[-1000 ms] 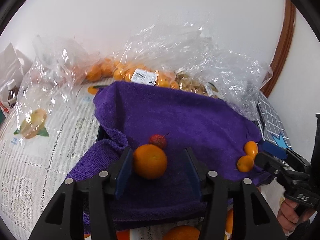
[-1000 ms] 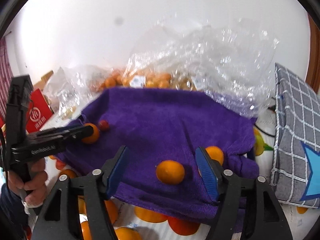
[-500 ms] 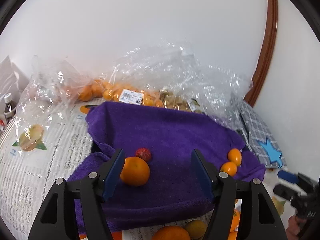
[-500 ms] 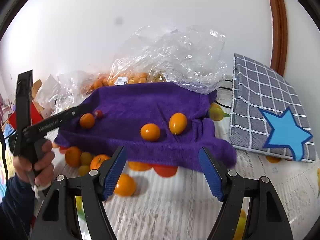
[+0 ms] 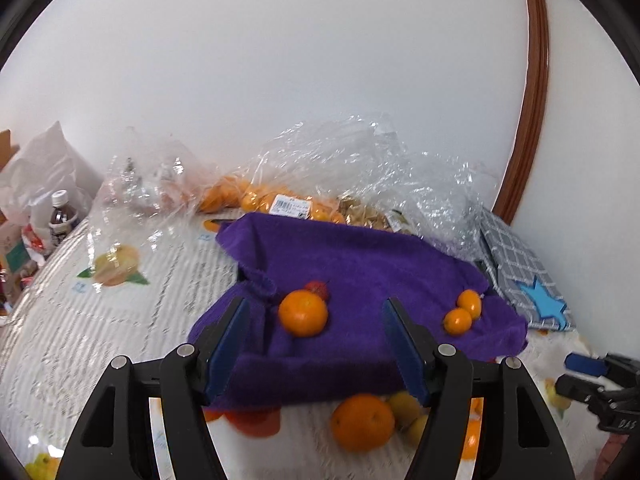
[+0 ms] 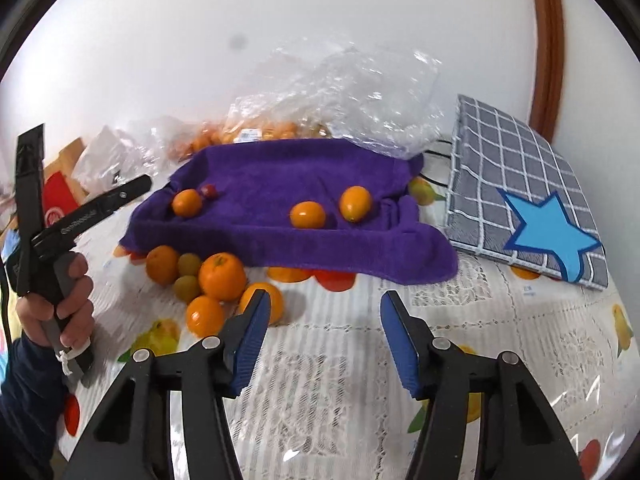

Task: Organize fruits
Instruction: 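Open the left tool to set the orange on the towel, then grasp a small round orange beside the towel with the right tool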

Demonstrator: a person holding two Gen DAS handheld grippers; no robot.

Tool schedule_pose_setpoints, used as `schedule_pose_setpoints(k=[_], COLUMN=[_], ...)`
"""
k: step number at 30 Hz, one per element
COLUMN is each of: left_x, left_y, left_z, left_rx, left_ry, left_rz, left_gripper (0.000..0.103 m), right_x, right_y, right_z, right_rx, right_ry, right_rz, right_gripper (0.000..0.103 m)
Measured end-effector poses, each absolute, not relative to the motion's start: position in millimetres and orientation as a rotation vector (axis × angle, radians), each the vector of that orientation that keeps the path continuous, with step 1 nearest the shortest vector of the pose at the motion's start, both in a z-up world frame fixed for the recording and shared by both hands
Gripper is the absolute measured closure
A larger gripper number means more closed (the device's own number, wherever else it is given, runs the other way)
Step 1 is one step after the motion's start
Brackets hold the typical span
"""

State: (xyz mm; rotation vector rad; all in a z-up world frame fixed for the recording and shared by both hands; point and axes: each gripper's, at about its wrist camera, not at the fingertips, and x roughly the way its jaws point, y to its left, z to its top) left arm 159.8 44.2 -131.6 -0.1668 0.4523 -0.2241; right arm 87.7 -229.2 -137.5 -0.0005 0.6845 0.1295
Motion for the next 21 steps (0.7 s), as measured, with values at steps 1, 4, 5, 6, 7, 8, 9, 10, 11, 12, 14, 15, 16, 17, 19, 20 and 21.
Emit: schedule_pose_setpoints(k=[1,4,5,6,7,8,9,10,11,12,14,15,16,17,19,20,21], left_x=[157,147,144,141,139,136,134,131,130,127,125,125,125,126,128,128,130], left_y=[46,55,59,63,66,69,71,74,74,75,74,74,73,72,72,73,73], left_z=[-132,-135,-137,-138,-140,-142,-144,-144,-144,-144,-144,-144,-144,-144,-145,-146,-147], left_rx=[-0.165,-0.193,-0.212,-0.230,-0.247,-0.262,-0.266,-0.267,-0.266,-0.264,-0.257,-0.253,-0.248,-0.245,-0.251,-0.263,-0.277], left_ry=[0.455,0.464,0.471,0.478,0.488,0.499,0.503,0.502,0.500,0.496,0.493,0.493,0.495,0.499,0.512,0.521,0.531], left_rz=[-0.221,-0.209,-0.204,-0.202,-0.200,-0.196,-0.191,-0.179,-0.173,-0.166,-0.155,-0.154,-0.155,-0.157,-0.169,-0.179,-0.190], left_gripper=[0.037,0.037,0.037,0.037,0.037,0.037,0.037,0.037,0.037,0.037,0.037,0.037,0.037,0.037,0.037,0.037,0.037], right_x=[85,81,81,82,82,81,81,82,83,85,89,91,93,94,99,102,105], right_y=[-227,-219,-218,-216,-215,-215,-215,-214,-214,-214,-213,-212,-211,-211,-210,-209,-208], right_z=[-138,-140,-141,-142,-144,-145,-145,-146,-147,-148,-151,-153,-154,-156,-159,-161,-163], right_rx=[-0.007,-0.026,-0.032,-0.035,-0.035,-0.029,-0.023,-0.011,-0.002,0.009,0.022,0.023,0.023,0.024,0.033,0.036,0.036], right_ry=[0.683,0.678,0.678,0.680,0.681,0.680,0.679,0.680,0.683,0.688,0.700,0.704,0.707,0.709,0.719,0.725,0.730], right_rz=[0.139,0.163,0.168,0.172,0.179,0.185,0.189,0.193,0.195,0.198,0.200,0.198,0.196,0.196,0.203,0.210,0.215], right_gripper=[0.045,0.047,0.047,0.048,0.049,0.049,0.049,0.049,0.049,0.049,0.049,0.049,0.049,0.049,0.049,0.049,0.049])
